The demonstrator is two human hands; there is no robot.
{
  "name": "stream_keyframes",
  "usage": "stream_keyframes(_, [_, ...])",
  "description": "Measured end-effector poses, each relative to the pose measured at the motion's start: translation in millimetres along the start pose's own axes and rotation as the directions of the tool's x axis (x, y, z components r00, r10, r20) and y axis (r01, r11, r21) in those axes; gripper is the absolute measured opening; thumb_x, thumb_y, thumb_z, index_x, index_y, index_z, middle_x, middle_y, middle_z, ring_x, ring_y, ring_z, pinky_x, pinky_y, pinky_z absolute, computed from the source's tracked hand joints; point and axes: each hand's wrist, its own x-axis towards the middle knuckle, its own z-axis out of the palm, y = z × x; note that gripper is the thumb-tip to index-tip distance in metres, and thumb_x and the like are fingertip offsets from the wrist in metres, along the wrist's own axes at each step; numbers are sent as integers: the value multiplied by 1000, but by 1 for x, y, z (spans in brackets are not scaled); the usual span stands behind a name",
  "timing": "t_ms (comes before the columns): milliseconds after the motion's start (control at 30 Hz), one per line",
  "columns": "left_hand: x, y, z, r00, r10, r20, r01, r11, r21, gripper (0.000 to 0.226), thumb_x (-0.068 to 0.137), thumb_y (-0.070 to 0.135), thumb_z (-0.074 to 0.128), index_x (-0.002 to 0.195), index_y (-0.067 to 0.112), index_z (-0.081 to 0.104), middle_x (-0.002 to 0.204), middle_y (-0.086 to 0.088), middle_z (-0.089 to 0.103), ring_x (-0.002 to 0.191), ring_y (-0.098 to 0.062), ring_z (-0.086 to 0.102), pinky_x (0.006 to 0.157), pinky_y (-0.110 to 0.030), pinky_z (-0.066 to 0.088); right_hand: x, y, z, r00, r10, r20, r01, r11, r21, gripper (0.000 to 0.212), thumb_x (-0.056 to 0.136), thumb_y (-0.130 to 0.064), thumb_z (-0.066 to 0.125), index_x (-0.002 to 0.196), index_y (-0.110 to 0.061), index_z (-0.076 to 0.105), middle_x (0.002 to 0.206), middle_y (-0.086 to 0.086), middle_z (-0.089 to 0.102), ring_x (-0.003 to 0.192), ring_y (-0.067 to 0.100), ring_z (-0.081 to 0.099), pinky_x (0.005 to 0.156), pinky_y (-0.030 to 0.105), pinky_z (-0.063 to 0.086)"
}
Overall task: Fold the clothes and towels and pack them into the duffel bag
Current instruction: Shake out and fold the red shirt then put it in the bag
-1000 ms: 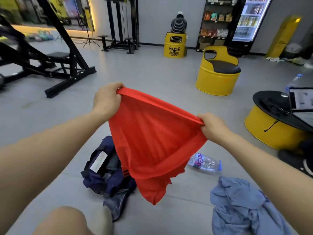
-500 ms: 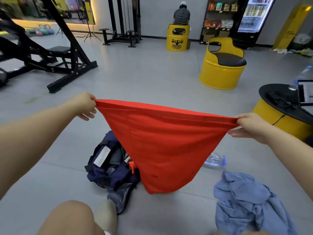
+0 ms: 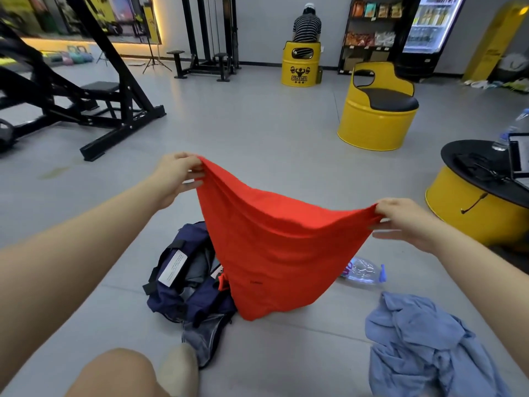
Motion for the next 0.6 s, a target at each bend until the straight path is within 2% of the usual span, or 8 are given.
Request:
stream_keyframes(100, [-6, 1, 34, 999, 47, 24, -48, 996, 73, 10, 96, 11, 55, 99, 13, 65, 86, -2, 59, 83, -19, 64, 90, -37, 56, 1, 19, 12, 996, 72, 58, -47, 934, -353, 5, 91, -14, 60, 87, -11, 61, 91, 8, 65, 83, 21, 64, 84, 37, 56])
stream_keyframes(233, [-20, 1, 74, 993, 71, 91, -79, 994, 76, 21, 95, 5, 47, 107, 14, 63, 86, -3, 58, 70, -16, 61, 81, -34, 58, -4, 31, 40, 969, 196, 152, -38, 723, -690, 19, 88, -25, 72, 85, -15, 56, 83, 3, 54, 75, 17, 49, 64, 28, 45])
stream_keyframes(333, [-35, 1, 103, 987, 53, 154, -60, 997, 41, 23, 95, 5, 46, 107, 13, 64, 87, -4, 58, 70, -16, 63, 80, -34, 60, -5, 31, 76, 974, 61, 219, 99, 753, -651, 38, 81, -41, 79, 105, -18, 60, 98, 1, 60, 82, 17, 57, 71, 28, 47])
stream_keyframes(433, [-51, 3, 130, 978, 49, 202, -55, 998, 26, 21, 94, 7, 49, 107, 15, 64, 90, -5, 60, 75, -18, 64, 84, -40, 59, -10, 16, 115, 964, -130, 230, 219, 881, -418, 101, 63, -69, 79, 147, -30, 38, 129, -4, 51, 118, 19, 56, 99, 39, 49])
stream_keyframes(467, [-57, 4, 138, 972, 59, 225, -64, 998, 16, 20, 94, 6, 50, 107, 14, 63, 90, -5, 61, 76, -18, 65, 84, -40, 59, -13, 7, 126, 958, -181, 221, 257, 884, -391, 104, 61, -73, 76, 148, -34, 35, 132, -6, 51, 123, 18, 53, 102, 43, 48])
stream_keyframes(533, [-67, 7, 148, 958, 102, 267, -103, 995, -9, 19, 95, 6, 51, 108, 14, 62, 87, -5, 61, 76, -16, 65, 81, -36, 59, -12, -6, 142, 941, -284, 185, 335, 867, -370, 61, 72, -64, 70, 123, -34, 55, 116, -8, 65, 112, 21, 61, 93, 41, 51])
stream_keyframes(567, [-70, 8, 151, 950, 138, 279, -138, 990, -19, 19, 94, 5, 52, 108, 14, 62, 86, -5, 61, 75, -15, 65, 79, -34, 59, -12, -13, 146, 937, -316, 148, 349, 856, -382, 30, 82, -52, 67, 101, -30, 60, 97, -6, 68, 99, 25, 64, 83, 38, 51])
stream_keyframes(600, [-70, 7, 152, 943, 185, 278, -185, 982, -27, 19, 94, 6, 55, 110, 14, 62, 86, -5, 62, 75, -14, 65, 78, -32, 59, -11, -18, 147, 936, -333, 116, 351, 850, -392, 17, 89, -42, 63, 85, -26, 58, 83, -3, 65, 90, 28, 63, 74, 35, 48])
